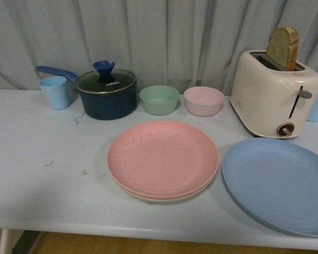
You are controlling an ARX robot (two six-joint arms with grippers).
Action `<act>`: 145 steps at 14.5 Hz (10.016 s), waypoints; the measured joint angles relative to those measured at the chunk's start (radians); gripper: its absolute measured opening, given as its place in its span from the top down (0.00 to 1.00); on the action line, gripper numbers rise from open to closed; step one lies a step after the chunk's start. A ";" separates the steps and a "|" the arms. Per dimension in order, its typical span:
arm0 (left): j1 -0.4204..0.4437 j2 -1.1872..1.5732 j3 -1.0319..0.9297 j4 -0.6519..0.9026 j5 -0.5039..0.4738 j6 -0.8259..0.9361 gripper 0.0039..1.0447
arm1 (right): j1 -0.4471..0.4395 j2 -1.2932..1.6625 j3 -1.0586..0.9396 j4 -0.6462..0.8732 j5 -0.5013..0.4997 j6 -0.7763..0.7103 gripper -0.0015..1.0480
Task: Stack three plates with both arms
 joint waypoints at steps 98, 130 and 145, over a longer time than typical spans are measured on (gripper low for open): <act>0.000 -0.869 -0.029 -0.834 0.001 0.000 0.06 | 0.265 1.834 1.107 0.211 -0.045 0.551 0.06; 0.000 -0.869 -0.029 -0.834 0.001 0.000 0.06 | 0.000 0.166 0.000 0.175 0.000 0.004 0.98; 0.000 -0.869 -0.029 -0.834 0.001 0.000 0.06 | 0.000 0.000 0.000 0.000 0.000 0.003 0.25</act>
